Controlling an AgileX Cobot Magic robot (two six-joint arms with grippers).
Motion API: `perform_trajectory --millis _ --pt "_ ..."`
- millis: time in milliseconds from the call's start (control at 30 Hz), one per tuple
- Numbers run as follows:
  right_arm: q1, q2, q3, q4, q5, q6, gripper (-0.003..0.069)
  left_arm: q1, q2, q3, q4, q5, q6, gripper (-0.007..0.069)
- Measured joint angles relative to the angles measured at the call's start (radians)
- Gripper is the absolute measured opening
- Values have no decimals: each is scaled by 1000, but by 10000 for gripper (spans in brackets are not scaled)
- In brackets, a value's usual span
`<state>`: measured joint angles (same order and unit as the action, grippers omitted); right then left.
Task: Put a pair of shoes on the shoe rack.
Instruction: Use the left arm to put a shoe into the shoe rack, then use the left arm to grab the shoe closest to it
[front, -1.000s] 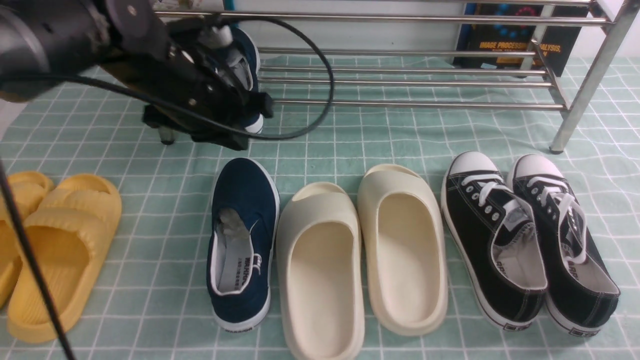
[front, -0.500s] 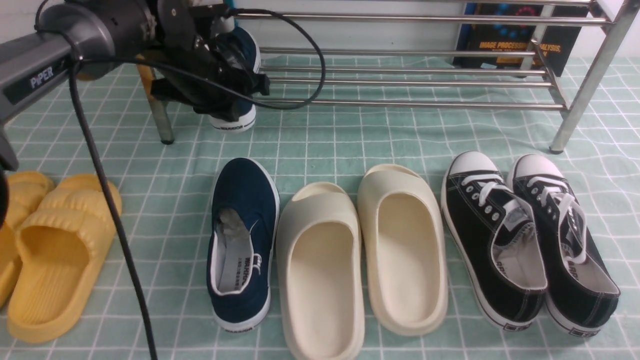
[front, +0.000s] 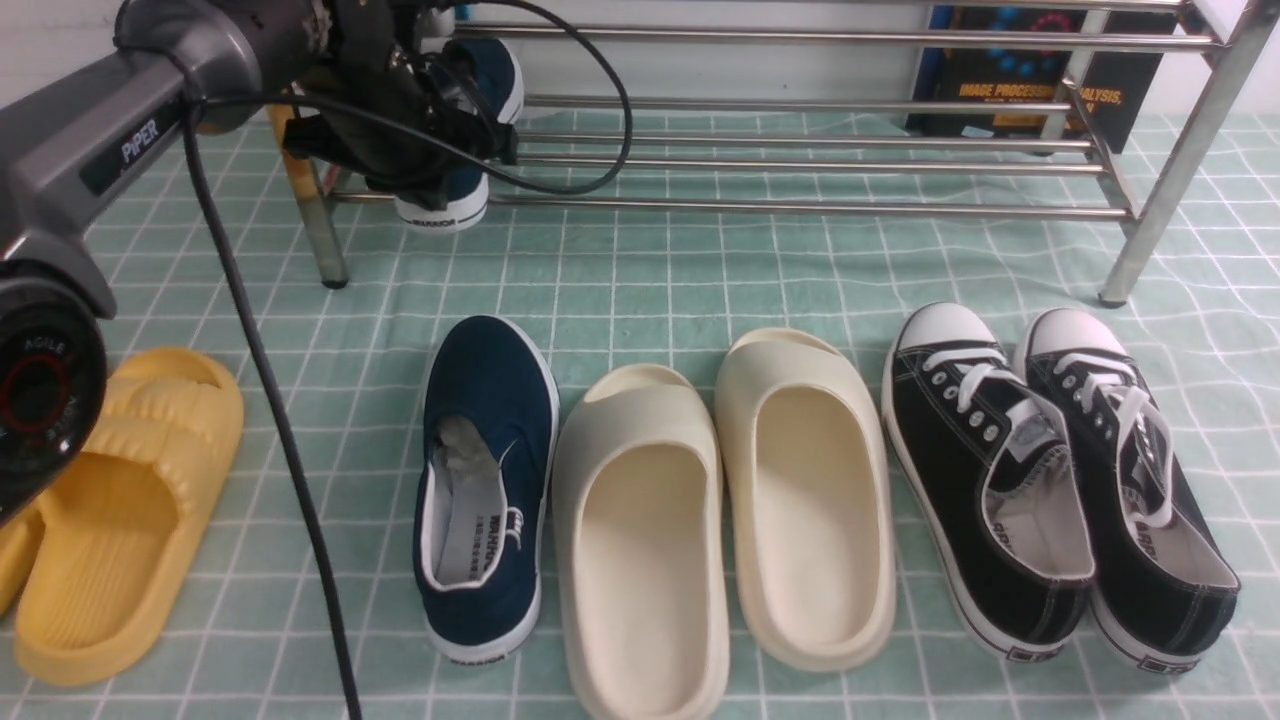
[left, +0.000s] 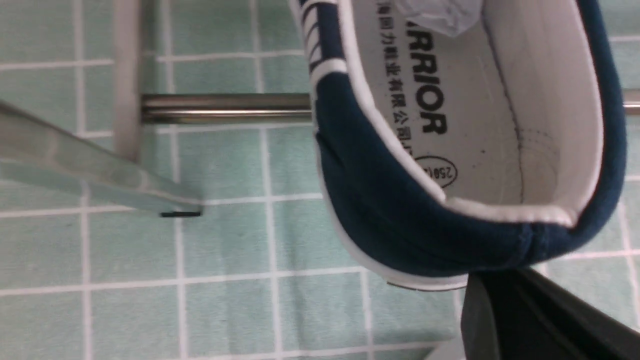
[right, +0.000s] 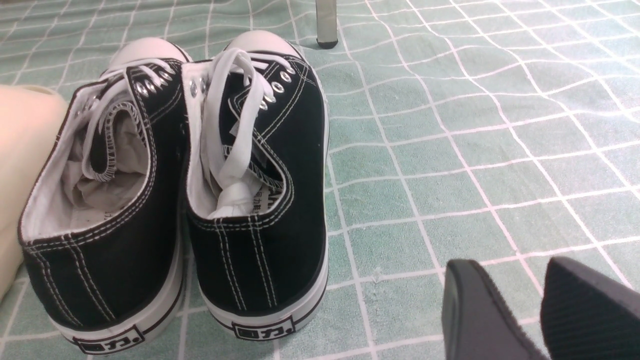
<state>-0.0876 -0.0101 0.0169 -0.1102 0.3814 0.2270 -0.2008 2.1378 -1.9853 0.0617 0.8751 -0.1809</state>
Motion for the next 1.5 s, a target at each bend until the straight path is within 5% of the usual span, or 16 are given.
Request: perform_trajectory --millis 233,433,633,867,1100,1233,1500 --pt "0 0 0 0 0 0 239 1 -5 -9 40 18 -69 28" --pt "0 0 0 0 0 0 239 4 -95 -34 -9 109 -69 276" --pt "0 0 0 0 0 0 239 5 -249 -93 -62 334 -31 395" --pt "0 0 0 0 0 0 239 -18 -412 47 -93 367 -32 377" --pt "0 0 0 0 0 0 239 -197 -598 548 -68 361 -64 288" --pt "0 0 0 0 0 0 239 -273 -595 792 -5 236 -161 255" --pt "0 0 0 0 0 0 239 -255 -519 894 23 39 -327 248"
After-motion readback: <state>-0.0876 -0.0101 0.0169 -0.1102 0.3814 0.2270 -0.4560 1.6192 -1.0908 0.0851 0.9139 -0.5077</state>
